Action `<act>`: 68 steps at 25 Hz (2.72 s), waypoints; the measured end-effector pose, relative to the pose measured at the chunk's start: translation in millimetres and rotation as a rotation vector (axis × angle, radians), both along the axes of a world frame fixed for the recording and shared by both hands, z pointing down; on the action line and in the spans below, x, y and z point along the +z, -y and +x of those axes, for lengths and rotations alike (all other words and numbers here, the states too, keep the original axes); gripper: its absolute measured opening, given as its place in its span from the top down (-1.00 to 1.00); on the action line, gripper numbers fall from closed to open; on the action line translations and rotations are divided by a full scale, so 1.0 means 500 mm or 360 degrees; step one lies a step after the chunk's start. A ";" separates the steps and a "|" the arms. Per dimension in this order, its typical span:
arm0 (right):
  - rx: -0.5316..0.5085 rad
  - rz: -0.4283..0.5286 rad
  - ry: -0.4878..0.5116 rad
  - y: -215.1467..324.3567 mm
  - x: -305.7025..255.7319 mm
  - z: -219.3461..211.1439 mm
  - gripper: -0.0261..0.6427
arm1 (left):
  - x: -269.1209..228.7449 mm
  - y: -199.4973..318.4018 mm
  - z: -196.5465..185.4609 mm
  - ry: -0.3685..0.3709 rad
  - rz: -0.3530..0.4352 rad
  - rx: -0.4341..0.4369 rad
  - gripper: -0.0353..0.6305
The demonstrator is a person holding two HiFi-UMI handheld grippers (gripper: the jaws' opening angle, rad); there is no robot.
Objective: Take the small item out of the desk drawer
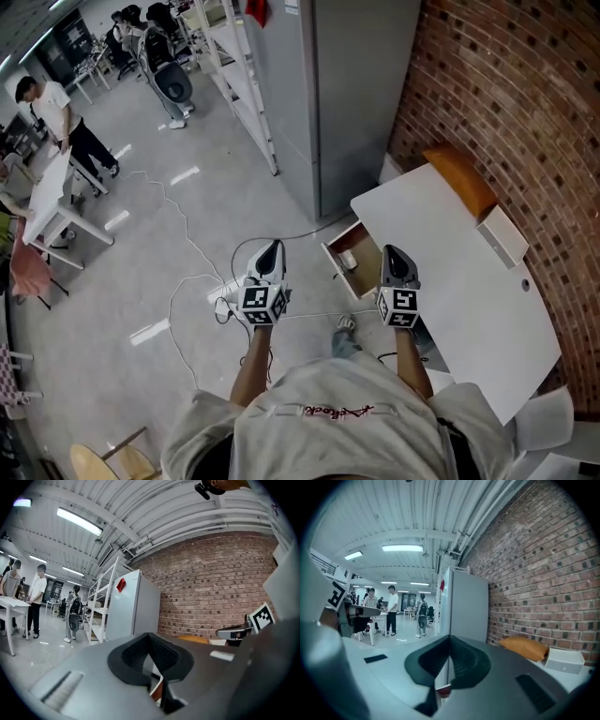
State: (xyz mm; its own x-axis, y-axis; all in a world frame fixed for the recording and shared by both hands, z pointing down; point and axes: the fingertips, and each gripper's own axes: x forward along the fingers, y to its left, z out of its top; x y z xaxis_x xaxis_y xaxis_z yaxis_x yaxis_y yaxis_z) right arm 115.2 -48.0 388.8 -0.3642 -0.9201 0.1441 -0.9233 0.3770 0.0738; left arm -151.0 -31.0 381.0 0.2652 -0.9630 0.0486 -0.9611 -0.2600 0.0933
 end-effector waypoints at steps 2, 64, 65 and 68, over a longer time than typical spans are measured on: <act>-0.0016 0.0003 0.0004 0.033 -0.008 0.007 0.89 | -0.005 0.027 0.012 0.0014 -0.0005 -0.0003 0.87; -0.0134 -0.0647 -0.0117 0.271 0.409 -0.117 0.89 | 0.365 0.308 0.038 -0.0002 -0.0529 0.0200 0.87; -0.0146 -0.0668 -0.0124 0.267 0.427 -0.120 0.89 | 0.379 0.306 0.041 -0.0004 -0.0544 0.0204 0.87; -0.0178 -0.0726 -0.0129 0.252 0.475 -0.127 0.89 | 0.417 0.295 0.048 -0.0002 -0.0581 0.0214 0.87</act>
